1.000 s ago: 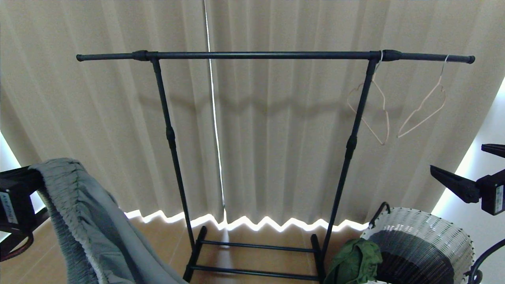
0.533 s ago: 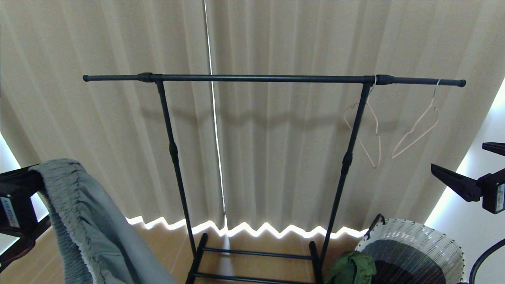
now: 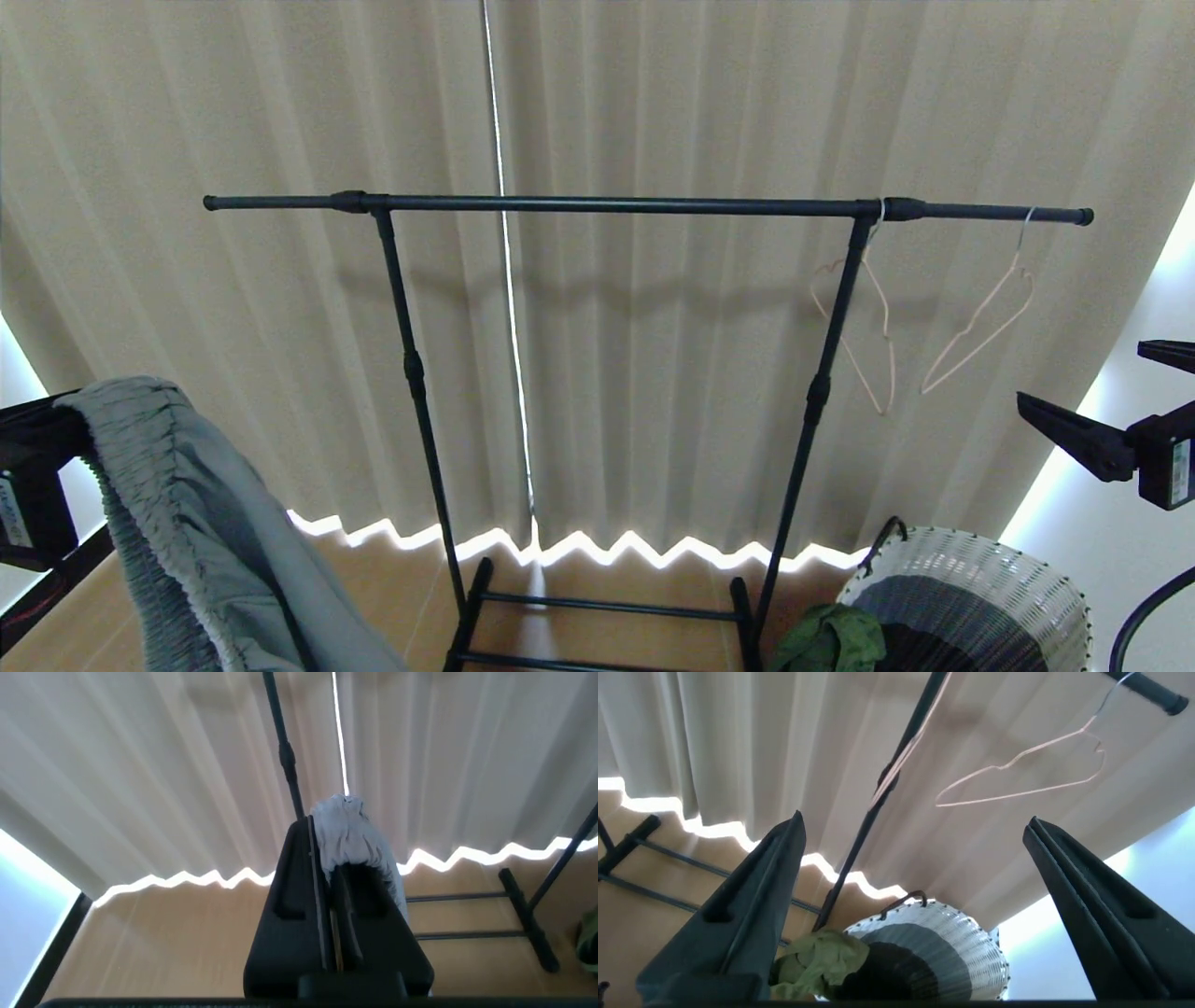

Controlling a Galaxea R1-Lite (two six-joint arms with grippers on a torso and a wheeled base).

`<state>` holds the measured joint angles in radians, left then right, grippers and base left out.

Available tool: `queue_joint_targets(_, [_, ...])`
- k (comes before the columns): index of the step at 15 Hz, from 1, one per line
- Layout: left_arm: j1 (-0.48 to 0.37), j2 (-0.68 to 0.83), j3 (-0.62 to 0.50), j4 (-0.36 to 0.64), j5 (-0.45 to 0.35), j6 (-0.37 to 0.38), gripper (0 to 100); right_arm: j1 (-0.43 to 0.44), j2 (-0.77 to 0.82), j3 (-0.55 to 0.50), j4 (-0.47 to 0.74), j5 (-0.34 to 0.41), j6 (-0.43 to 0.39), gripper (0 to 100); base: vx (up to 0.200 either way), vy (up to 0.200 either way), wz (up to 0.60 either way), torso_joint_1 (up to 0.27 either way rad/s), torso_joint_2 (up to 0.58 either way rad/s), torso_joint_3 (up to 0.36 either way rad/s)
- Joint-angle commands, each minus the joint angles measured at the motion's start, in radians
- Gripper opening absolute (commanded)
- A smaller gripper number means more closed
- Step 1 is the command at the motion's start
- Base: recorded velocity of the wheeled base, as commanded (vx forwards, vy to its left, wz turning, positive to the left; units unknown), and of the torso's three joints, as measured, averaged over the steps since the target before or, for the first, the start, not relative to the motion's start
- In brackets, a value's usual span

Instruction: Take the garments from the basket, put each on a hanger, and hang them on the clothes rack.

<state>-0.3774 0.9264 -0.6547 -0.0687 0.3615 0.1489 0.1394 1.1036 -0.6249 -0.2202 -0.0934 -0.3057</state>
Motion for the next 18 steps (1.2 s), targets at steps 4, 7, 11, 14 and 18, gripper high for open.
queue_joint_targets(4, [0.018, 0.0, 0.004, 0.0, 0.001, 0.001, 0, 0.0, -0.001, 0.002, -0.001, 0.0, -0.018, 100, 0.0, 0.0, -0.3, 0.001, 0.0, 0.0])
queue_joint_targets(7, [0.02, -0.001, 0.004, 0.0, 0.001, 0.003, 0, -0.001, -0.001, 0.002, -0.001, 0.0, -0.018, 100, 0.0, 0.0, 0.0, 0.0, 0.0, 0.0])
queue_joint_targets(11, [0.02, -0.001, 0.006, 0.0, 0.001, 0.001, 0, -0.024, 0.009, 0.005, -0.001, 0.001, -0.018, 100, 0.0, 0.0, 0.0, 0.0, 0.0, 0.0])
queue_joint_targets(14, [0.02, 0.0, 0.009, 0.003, 0.001, 0.0, 0, -0.024, 0.012, 0.007, -0.001, 0.003, -0.018, 100, 0.0, 0.0, 0.0, 0.0, 0.0, 0.0])
queue_joint_targets(18, [0.02, 0.0, 0.021, 0.0, 0.001, 0.0, 0, -0.024, 0.012, 0.007, -0.001, 0.003, -0.018, 100, 0.0, -0.15, 0.0, 0.001, 0.0, 0.003])
